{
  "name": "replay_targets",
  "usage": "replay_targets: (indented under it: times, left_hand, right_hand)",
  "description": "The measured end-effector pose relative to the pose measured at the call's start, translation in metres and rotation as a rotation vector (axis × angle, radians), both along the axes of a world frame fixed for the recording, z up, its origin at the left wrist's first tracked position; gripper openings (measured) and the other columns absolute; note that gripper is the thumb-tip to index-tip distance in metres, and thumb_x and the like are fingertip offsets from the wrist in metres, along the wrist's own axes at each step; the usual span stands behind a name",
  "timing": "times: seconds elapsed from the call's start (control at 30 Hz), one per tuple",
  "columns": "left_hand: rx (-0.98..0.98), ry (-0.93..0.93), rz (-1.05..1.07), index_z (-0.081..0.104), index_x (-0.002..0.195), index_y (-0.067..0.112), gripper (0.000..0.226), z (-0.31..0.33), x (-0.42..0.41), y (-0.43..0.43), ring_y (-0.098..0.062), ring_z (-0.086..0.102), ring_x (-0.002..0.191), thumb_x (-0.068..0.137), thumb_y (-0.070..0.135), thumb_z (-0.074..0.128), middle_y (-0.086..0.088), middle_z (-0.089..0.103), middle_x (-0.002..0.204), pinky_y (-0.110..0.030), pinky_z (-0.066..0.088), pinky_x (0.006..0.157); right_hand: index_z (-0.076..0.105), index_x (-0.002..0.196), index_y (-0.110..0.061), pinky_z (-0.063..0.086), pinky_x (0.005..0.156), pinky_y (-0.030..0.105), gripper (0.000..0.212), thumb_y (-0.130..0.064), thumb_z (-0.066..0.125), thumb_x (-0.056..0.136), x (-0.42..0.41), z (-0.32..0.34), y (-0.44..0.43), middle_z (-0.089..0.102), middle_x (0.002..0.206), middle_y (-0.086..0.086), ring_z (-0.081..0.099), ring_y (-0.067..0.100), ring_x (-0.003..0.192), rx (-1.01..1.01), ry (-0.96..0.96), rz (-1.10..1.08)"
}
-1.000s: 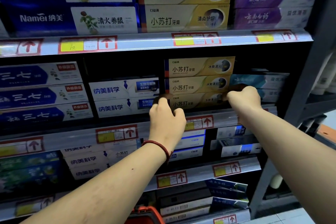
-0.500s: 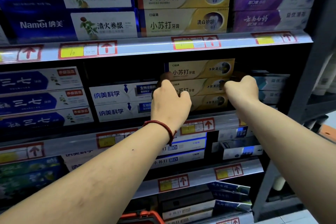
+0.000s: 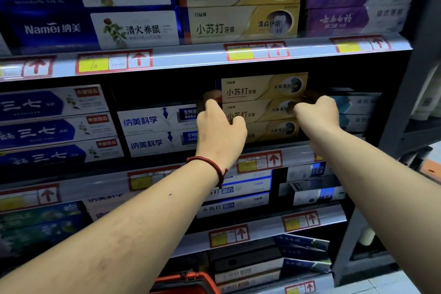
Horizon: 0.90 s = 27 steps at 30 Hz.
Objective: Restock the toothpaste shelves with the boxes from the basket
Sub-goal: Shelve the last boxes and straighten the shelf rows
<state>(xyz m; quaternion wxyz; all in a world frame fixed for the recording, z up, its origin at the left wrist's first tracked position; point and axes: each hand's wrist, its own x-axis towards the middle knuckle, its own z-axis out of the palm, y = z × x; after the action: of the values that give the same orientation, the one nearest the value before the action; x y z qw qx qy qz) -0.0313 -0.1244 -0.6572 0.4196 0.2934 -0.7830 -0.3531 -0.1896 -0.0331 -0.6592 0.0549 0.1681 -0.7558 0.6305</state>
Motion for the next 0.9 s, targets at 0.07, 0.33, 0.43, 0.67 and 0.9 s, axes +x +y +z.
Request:
replay_targets:
  times: [0.07, 0.33, 0.43, 0.67, 0.9]
  left_hand:
    - [-0.009, -0.01, -0.018, 0.038, 0.108, 0.017, 0.023, 0.0, 0.001, 0.0, -0.008, 0.043, 0.074, 0.098, 0.021, 0.058, -0.001, 0.042, 0.103, -0.018, 0.033, 0.055]
    - [-0.016, -0.082, -0.048, 0.038, 0.116, 0.016, 0.031, 0.001, 0.004, -0.002, -0.007, 0.043, 0.079, 0.096, 0.023, 0.06, -0.004, 0.044, 0.112, -0.019, 0.035, 0.058]
    - [-0.015, -0.066, -0.048, 0.036, 0.12, 0.017, 0.034, 0.0, 0.006, 0.001, -0.007, 0.042, 0.08, 0.097, 0.023, 0.059, -0.005, 0.044, 0.115, -0.017, 0.033, 0.058]
    - [-0.032, 0.123, -0.14, 0.043, 0.133, 0.027, 0.049, -0.061, 0.032, 0.009, -0.005, 0.054, 0.109, 0.092, 0.009, 0.062, 0.004, 0.054, 0.127, -0.01, 0.047, 0.087]
    - [0.001, 0.038, -0.098, 0.054, 0.119, 0.026, 0.037, -0.16, 0.068, 0.007, -0.003, 0.057, 0.104, 0.09, 0.005, 0.061, 0.007, 0.059, 0.116, -0.018, 0.049, 0.092]
  right_hand:
    - [0.039, 0.076, -0.015, 0.034, 0.055, 0.031, 0.022, -0.012, 0.059, 0.085, 0.002, 0.0, -0.001, 0.041, 0.076, 0.005, 0.04, 0.02, 0.066, 0.002, -0.005, 0.0]
    - [0.044, 0.082, -0.012, 0.034, 0.053, 0.029, 0.017, -0.012, 0.061, 0.086, 0.007, 0.002, -0.002, 0.043, 0.075, 0.005, 0.042, 0.019, 0.064, -0.008, -0.015, 0.019]
    - [0.048, 0.088, -0.011, 0.038, 0.059, 0.031, 0.014, -0.015, 0.061, 0.086, 0.013, -0.002, -0.002, 0.048, 0.081, 0.007, 0.048, 0.023, 0.072, -0.016, -0.02, 0.003]
    - [0.056, 0.11, -0.016, 0.041, 0.077, 0.031, 0.021, -0.018, 0.06, 0.09, 0.059, -0.039, -0.008, 0.06, 0.097, -0.008, 0.058, 0.017, 0.092, -0.112, 0.027, -0.005]
    - [0.07, 0.104, -0.02, 0.052, 0.083, 0.015, 0.032, 0.002, 0.056, 0.086, 0.095, -0.109, -0.002, 0.069, 0.096, -0.013, 0.066, 0.004, 0.092, -0.293, 0.116, -0.023]
